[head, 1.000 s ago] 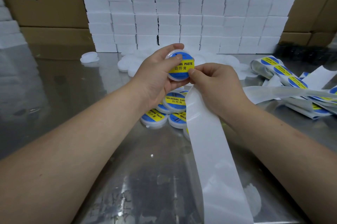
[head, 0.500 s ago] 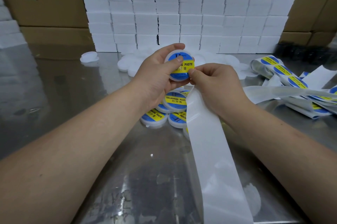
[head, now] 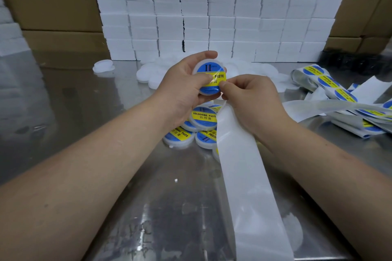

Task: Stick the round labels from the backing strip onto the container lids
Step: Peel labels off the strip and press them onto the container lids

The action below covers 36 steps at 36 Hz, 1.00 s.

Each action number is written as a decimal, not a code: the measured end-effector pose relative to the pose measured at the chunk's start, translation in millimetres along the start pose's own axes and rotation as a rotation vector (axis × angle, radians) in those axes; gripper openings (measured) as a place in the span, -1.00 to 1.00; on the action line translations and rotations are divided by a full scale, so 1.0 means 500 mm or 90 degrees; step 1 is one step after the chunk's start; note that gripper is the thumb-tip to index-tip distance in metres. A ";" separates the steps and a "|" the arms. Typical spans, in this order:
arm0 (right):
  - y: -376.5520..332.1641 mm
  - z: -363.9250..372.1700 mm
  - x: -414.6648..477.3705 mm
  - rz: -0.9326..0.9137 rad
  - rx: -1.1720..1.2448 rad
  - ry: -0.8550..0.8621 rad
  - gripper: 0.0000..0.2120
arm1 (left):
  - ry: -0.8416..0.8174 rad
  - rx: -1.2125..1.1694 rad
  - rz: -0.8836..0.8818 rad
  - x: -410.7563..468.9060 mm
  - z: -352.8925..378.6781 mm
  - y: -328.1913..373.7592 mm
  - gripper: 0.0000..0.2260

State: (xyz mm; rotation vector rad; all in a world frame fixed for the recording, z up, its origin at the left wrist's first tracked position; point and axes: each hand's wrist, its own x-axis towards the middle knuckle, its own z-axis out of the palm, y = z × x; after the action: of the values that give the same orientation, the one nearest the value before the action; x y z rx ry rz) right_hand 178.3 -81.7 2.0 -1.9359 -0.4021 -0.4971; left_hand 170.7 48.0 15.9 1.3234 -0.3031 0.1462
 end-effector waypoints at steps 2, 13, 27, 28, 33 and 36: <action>0.001 0.000 0.001 0.005 -0.011 0.003 -0.73 | 0.005 0.012 0.007 0.001 -0.001 -0.001 -0.61; -0.001 -0.001 0.004 0.031 -0.126 0.029 -0.65 | 0.003 0.118 0.092 -0.010 0.009 0.000 -0.53; -0.015 -0.013 0.001 0.010 -0.050 0.034 -0.71 | 0.027 0.239 0.082 -0.015 0.015 0.005 -0.80; -0.014 -0.012 0.000 0.004 -0.057 0.026 -0.72 | 0.033 0.254 0.083 -0.015 0.016 0.004 -0.80; -0.009 -0.002 -0.002 -0.007 -0.085 -0.001 -0.73 | 0.071 0.335 0.105 -0.006 0.007 0.006 -0.80; -0.010 0.002 -0.005 -0.005 -0.081 -0.003 -0.66 | 0.137 0.402 0.143 0.003 0.000 0.004 -0.78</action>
State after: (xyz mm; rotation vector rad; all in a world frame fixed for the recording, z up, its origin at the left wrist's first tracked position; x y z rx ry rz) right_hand 173.9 -79.2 4.3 -2.0585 -0.3904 -0.5343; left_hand 171.8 48.2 18.3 1.8761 -0.2285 0.6076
